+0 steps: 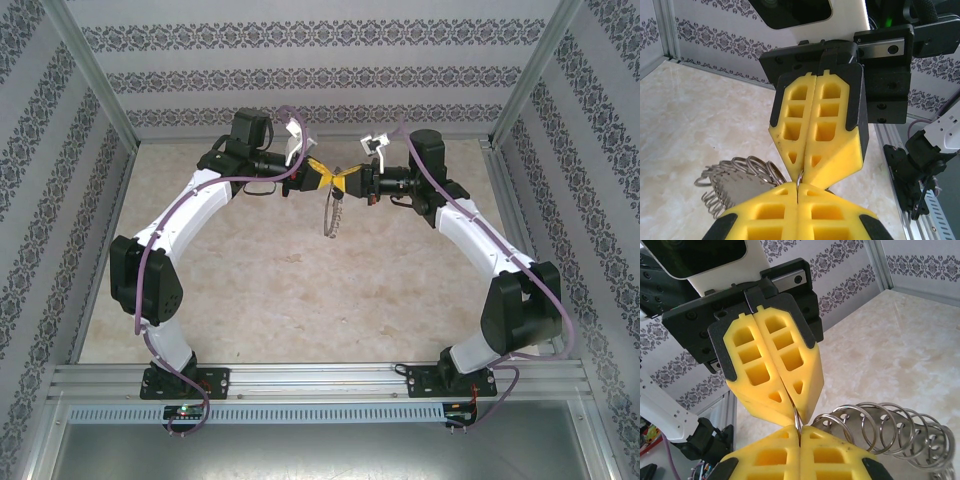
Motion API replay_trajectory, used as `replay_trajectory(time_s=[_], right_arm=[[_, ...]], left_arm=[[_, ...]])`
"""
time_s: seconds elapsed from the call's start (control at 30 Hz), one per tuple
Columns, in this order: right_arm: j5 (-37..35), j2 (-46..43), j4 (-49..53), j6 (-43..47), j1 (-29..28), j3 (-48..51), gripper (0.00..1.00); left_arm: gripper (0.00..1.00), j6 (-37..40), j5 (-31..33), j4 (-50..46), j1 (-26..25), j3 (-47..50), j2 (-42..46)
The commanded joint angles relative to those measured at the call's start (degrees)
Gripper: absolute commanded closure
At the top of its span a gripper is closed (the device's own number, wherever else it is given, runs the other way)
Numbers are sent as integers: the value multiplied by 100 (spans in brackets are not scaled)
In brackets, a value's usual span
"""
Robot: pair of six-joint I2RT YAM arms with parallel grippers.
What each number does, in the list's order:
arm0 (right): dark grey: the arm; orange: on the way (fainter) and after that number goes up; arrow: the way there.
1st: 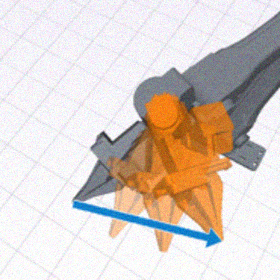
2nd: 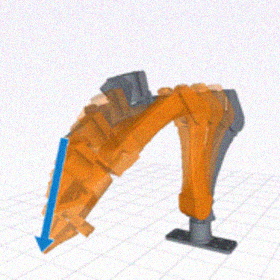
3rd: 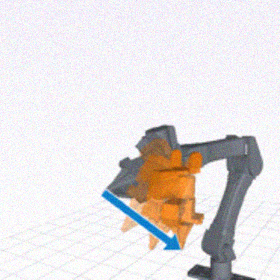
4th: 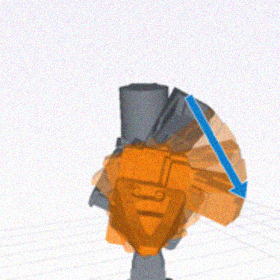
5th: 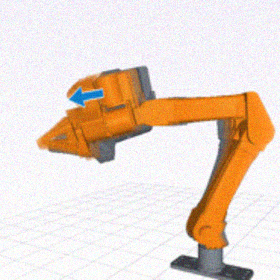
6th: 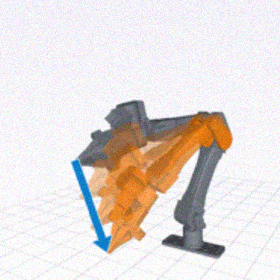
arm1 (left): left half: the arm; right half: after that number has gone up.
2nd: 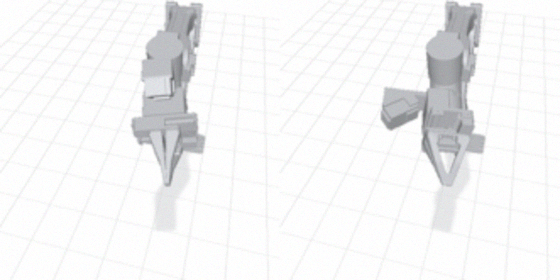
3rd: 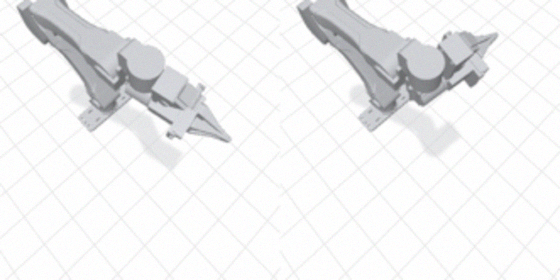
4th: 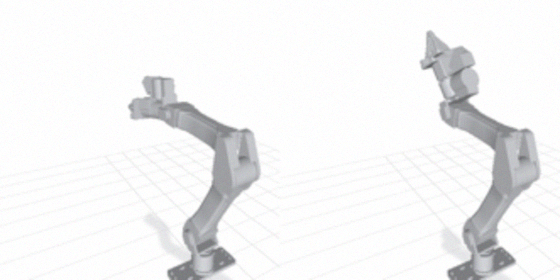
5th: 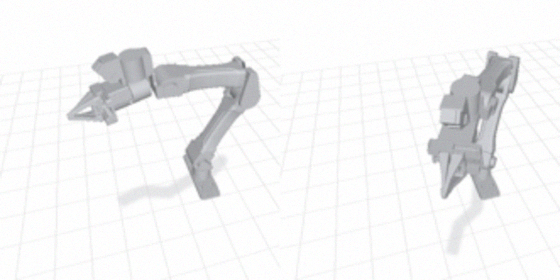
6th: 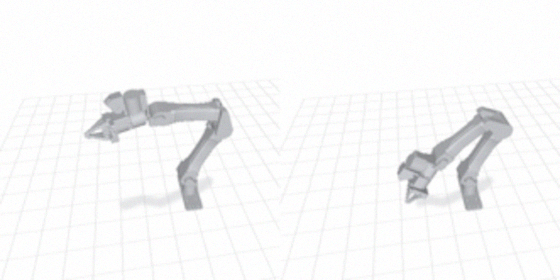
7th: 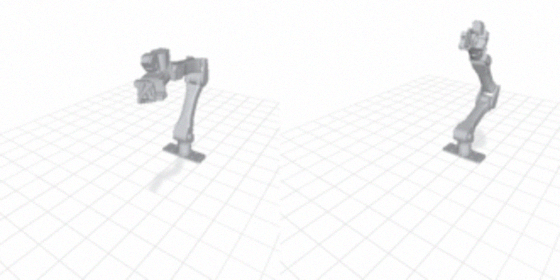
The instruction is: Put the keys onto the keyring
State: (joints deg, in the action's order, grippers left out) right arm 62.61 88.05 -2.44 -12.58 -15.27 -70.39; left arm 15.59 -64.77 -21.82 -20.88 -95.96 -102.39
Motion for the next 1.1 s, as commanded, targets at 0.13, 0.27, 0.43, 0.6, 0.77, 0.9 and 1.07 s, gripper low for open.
replay_trajectory(time_s=[0.13, 0.27, 0.43, 0.6, 0.77, 0.9, 1.07], right_arm=[[-70, 183, 932, 723, 10, -574, 100], [-426, 265, 2051, 1491, 14, -1049, 100], [-774, 468, 3406, 2416, 1, -1871, 100], [-1192, 884, 5092, 3457, -155, -2974, 100], [-1751, 1383, 6313, 4228, -347, -4011, 100], [-2205, 1915, 7135, 4690, -455, -4907, 100], [-2633, 2586, 7852, 4976, -584, -6024, 100]], left_arm=[[85, 235, 151, -493, 56, -453, 96], [77, 453, 295, -955, 200, -717, 114], [68, 683, 408, -1331, 453, -876, 215], [63, 1017, 452, -1852, 590, -1091, 187], [60, 1298, 415, -2132, 668, -1150, 102], [59, 1508, 203, -2363, 799, -1338, -133], [58, 1936, -219, -2982, 927, -1901, -590]])
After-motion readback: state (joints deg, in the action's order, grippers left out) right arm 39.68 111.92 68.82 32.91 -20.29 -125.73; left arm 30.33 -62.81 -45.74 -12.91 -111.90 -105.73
